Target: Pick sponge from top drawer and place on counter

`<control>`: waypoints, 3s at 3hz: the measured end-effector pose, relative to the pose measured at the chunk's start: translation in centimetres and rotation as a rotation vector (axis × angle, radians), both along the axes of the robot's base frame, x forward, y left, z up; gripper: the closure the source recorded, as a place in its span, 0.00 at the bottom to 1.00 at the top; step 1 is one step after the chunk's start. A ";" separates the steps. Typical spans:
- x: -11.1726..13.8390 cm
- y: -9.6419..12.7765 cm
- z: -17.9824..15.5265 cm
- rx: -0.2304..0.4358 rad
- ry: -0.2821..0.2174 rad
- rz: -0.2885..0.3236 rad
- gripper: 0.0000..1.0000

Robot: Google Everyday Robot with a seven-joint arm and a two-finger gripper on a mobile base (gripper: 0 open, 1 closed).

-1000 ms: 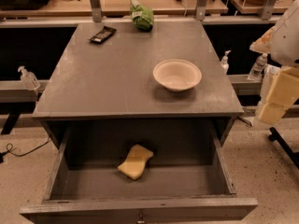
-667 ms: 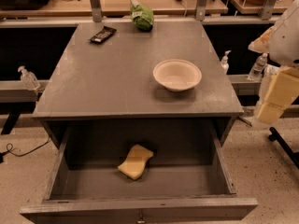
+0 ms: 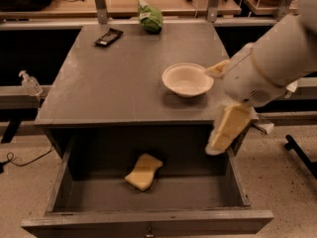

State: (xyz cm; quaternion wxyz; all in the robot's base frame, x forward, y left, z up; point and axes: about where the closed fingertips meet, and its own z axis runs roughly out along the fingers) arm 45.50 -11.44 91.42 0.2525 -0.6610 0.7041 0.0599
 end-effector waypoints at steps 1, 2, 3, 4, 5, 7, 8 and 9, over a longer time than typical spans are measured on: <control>-0.3 3.3 -3.5 0.012 -0.002 0.035 0.00; -0.3 3.3 -3.5 0.012 -0.002 0.035 0.00; -0.1 4.2 -5.1 0.039 0.044 0.080 0.00; -0.1 7.1 -11.2 0.108 0.092 0.175 0.00; 0.0 8.8 -13.9 0.133 0.086 0.202 0.00; 0.4 8.2 -12.6 0.155 0.062 0.189 0.17; 0.9 7.4 -10.4 0.169 0.026 0.176 0.23; 1.1 6.9 -8.2 0.177 -0.004 0.181 0.20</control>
Offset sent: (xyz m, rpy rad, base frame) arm -0.0032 0.0359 -0.0342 0.0158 -0.0003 0.0442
